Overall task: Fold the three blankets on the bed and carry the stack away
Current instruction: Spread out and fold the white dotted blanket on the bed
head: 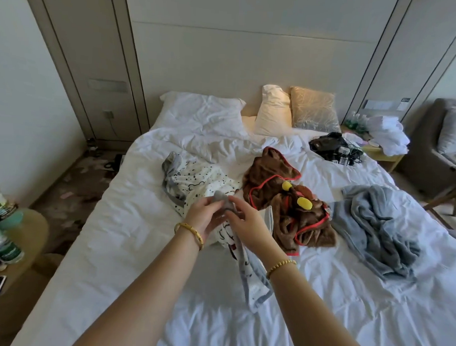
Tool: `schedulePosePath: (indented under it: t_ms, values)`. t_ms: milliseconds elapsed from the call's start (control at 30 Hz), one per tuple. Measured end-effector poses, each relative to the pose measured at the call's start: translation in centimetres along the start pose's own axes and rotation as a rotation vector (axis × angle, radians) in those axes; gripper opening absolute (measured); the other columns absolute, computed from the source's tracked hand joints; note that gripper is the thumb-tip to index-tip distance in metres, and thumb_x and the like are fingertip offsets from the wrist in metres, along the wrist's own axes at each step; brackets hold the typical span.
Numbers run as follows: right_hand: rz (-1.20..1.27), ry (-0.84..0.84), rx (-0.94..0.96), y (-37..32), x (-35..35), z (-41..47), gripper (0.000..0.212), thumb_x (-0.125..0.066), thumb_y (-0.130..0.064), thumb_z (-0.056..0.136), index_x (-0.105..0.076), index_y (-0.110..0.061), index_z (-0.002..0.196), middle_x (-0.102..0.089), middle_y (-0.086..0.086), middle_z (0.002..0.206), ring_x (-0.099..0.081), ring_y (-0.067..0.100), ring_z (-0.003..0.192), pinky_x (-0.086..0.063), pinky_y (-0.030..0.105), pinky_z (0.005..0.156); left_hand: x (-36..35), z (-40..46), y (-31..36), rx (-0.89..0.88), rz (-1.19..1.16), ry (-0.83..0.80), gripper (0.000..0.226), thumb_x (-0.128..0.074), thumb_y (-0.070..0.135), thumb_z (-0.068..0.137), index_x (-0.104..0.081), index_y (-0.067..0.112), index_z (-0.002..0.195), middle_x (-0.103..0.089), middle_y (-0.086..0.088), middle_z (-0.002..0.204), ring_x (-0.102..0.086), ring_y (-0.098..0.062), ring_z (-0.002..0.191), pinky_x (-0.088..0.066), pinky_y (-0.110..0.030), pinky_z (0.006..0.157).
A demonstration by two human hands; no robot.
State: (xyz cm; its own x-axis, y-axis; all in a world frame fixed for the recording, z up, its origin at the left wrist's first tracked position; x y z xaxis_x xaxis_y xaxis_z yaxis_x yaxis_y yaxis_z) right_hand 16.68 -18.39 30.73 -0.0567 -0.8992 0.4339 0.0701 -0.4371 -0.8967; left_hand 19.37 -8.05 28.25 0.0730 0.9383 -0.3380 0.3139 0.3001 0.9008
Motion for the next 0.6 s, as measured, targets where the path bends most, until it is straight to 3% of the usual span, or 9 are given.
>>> schedulePosePath:
  t_ms: [133, 233, 367, 500, 600]
  values:
    - [-0.057, 0.094, -0.013, 0.6, 0.7, -0.7, 0.026, -0.052, -0.022, 0.094, -0.064, -0.018, 0.117, -0.066, -0.007, 0.094, -0.062, 0.009, 0.084, -0.052, 0.026, 0.080, 0.4, -0.3, -0.9, 0.051, 0.004, -0.039, 0.022, -0.048, 0.009, 0.096, -0.066, 0.007, 0.084, -0.072, -0.007, 0.073, -0.070, -0.015, 0.068, -0.058, -0.023, 0.064]
    - [-0.147, 0.113, 0.002, 0.5, 0.8, -0.9, 0.026, -0.050, -0.018, 0.094, -0.064, -0.010, 0.115, -0.067, 0.000, 0.091, -0.061, 0.013, 0.080, -0.049, 0.026, 0.075, 0.4, -0.5, -1.3, 0.079, -0.013, -0.050, 0.023, -0.047, 0.004, 0.095, -0.067, 0.008, 0.084, -0.072, -0.005, 0.069, -0.071, -0.012, 0.063, -0.058, -0.021, 0.059]
    - [-0.168, 0.086, 0.004, 0.4, 0.3, -0.8, 0.028, -0.045, -0.014, 0.095, -0.060, -0.007, 0.117, -0.064, 0.001, 0.093, -0.060, 0.017, 0.088, -0.049, 0.031, 0.081, 0.5, -0.6, -1.3, 0.079, 0.020, -0.048, 0.023, -0.049, 0.003, 0.094, -0.069, 0.013, 0.086, -0.073, -0.002, 0.067, -0.071, -0.011, 0.062, -0.057, -0.020, 0.057]
    - [-0.159, 0.181, -0.044, 1.2, 0.8, -0.4, 0.025, -0.043, -0.020, 0.097, -0.066, -0.010, 0.095, -0.056, -0.002, 0.071, -0.051, 0.012, 0.065, -0.043, 0.029, 0.064, 1.0, -0.4, -0.9, 0.026, 0.174, 0.010, 0.022, -0.053, 0.008, 0.093, -0.069, 0.018, 0.081, -0.072, 0.001, 0.062, -0.070, -0.009, 0.059, -0.055, -0.018, 0.054]
    - [-0.144, 0.348, -0.001, 0.3, 2.2, -0.3, 0.026, -0.044, -0.022, 0.097, -0.066, -0.010, 0.103, -0.050, -0.003, 0.087, -0.049, 0.009, 0.077, -0.041, 0.020, 0.071, 1.0, -0.5, -0.4, -0.023, 0.248, 0.050, 0.026, -0.054, 0.008, 0.092, -0.068, 0.021, 0.074, -0.071, 0.003, 0.059, -0.070, -0.008, 0.057, -0.055, -0.017, 0.053]
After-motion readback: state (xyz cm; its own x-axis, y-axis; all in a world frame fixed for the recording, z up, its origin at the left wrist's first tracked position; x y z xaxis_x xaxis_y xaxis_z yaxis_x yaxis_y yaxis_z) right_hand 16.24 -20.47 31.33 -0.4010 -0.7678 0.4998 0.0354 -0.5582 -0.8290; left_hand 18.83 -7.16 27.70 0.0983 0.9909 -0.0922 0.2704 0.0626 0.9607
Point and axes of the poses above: each hand's wrist, its own z-axis towards the middle knuckle, its own x-axis out of the back of the hand, y = z × x, the point moved 9 cm from there along z, towards the middle knuckle
